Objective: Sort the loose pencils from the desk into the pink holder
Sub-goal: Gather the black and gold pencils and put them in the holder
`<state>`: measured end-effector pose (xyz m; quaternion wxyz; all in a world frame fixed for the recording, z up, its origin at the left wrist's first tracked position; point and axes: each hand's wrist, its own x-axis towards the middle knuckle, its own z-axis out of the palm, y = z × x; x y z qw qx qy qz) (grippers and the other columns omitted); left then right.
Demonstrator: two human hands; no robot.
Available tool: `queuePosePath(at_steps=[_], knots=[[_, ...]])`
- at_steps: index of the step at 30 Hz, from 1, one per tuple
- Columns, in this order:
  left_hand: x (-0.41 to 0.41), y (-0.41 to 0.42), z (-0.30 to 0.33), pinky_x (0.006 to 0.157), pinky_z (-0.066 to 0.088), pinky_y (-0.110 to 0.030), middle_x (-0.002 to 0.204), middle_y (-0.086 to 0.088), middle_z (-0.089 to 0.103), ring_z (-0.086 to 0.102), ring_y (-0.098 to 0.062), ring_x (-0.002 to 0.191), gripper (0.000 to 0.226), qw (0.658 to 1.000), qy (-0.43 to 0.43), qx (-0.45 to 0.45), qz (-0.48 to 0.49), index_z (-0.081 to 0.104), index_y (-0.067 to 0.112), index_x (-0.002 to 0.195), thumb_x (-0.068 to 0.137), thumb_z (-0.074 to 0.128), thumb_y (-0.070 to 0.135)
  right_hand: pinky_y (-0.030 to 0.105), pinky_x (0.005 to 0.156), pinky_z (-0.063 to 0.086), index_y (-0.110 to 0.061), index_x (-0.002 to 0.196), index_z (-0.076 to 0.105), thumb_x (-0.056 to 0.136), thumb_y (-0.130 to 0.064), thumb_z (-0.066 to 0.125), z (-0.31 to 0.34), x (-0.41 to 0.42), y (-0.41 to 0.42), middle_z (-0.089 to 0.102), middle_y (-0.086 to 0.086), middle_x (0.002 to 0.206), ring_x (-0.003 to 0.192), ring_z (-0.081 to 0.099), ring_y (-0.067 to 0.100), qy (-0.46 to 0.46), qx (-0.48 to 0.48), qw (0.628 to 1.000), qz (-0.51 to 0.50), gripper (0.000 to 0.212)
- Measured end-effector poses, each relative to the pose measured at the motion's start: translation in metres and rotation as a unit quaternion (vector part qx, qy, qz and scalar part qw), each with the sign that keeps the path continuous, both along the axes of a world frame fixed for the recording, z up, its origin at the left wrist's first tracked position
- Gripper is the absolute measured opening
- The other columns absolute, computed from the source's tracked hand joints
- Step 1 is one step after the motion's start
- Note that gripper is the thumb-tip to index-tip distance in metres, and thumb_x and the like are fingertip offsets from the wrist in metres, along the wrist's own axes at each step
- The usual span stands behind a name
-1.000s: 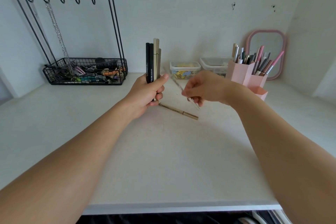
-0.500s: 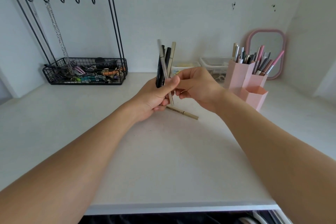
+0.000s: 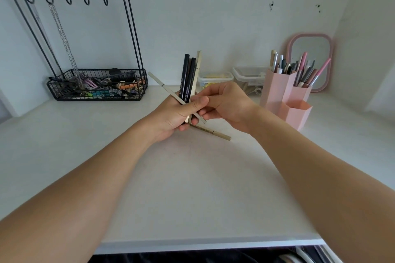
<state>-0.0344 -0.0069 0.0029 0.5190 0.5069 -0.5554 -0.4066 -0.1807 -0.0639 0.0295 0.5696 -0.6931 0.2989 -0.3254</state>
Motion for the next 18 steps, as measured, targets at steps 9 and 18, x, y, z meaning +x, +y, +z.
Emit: queuePosePath(at_steps=[9, 18], knots=[[0.01, -0.005, 0.003, 0.045, 0.05, -0.023, 0.065, -0.001, 0.066, 0.072, -0.015, 0.062, 0.027, 0.984, 0.107, 0.015, 0.145, 0.059, 0.015, 0.087, 0.095, 0.066, 0.039, 0.02, 0.055, 0.048, -0.017, 0.083, 0.075, 0.08, -0.042, 0.077, 0.0, -0.007, -0.011, 0.073, -0.002, 0.079, 0.061, 0.061, 0.006, 0.287, -0.238, 0.928, 0.003, 0.025], [0.013, -0.011, 0.001, 0.037, 0.023, -0.019, 0.056, 0.003, 0.041, 0.045, -0.014, 0.044, 0.024, 0.987, 0.078, 0.017, 0.143, 0.053, 0.022, 0.087, 0.094, 0.068, 0.04, 0.023, 0.059, 0.046, -0.017, 0.089, 0.068, 0.076, -0.037, 0.082, -0.005, -0.008, -0.006, 0.071, 0.005, 0.069, 0.056, 0.061, 0.011, 0.39, -0.268, 0.879, 0.066, 0.027]])
